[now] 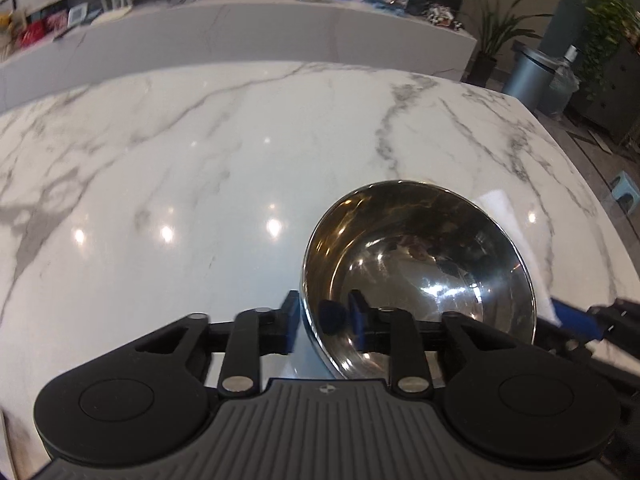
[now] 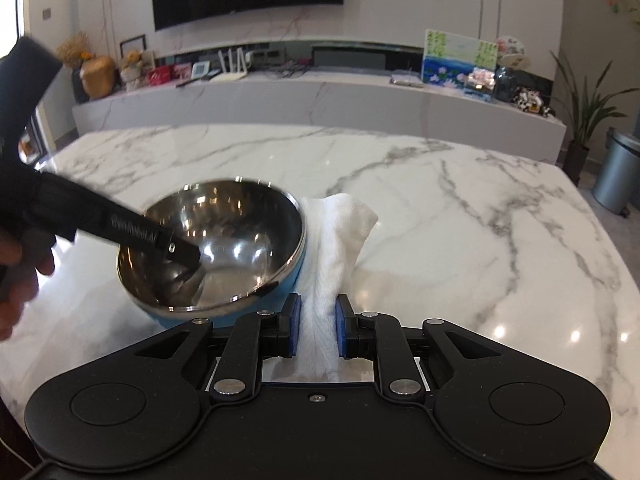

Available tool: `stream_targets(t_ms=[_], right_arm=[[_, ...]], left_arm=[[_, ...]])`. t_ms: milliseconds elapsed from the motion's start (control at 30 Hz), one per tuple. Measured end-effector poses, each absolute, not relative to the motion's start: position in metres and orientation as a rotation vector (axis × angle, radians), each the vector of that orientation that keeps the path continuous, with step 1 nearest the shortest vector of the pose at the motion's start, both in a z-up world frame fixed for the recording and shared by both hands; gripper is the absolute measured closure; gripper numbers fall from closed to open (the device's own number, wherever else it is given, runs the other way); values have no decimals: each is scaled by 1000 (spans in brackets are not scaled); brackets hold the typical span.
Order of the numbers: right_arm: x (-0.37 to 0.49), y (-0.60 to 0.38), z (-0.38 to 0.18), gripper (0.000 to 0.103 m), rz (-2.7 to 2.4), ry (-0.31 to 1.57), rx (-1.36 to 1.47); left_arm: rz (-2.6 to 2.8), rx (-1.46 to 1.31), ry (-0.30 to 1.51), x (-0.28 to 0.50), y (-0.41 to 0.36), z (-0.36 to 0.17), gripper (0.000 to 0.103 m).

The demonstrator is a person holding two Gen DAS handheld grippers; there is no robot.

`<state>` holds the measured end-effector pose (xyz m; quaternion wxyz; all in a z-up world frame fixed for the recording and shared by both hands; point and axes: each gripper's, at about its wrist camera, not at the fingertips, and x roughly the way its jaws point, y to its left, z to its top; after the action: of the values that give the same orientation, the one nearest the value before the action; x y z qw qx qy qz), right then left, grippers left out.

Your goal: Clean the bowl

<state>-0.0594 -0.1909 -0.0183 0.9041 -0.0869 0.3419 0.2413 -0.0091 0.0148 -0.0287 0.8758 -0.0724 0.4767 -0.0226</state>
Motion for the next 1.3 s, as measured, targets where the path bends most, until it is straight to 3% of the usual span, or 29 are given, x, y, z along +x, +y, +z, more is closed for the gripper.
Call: stream_targets(t_ms=[300,500,600,933,1300], right_arm=[[-58,-182,-34,87,509,788,-231],[-59,-184,-35,87,504,794,-226],[-60,-185,-35,87,499,785,-219],[-63,-200,-14,87,414,648,-163],[-59,-192,-22,87,452,686,-187]], left_arm=[[-21,-134,1001,-20,20,-19,68],[-59,-101,993,-21,15,-17,84],[-70,-77,986,-20,12,-17,86],[-77,-40,932,-8,3,-21,89],[-78,-51,915,-5,0,-22,89]])
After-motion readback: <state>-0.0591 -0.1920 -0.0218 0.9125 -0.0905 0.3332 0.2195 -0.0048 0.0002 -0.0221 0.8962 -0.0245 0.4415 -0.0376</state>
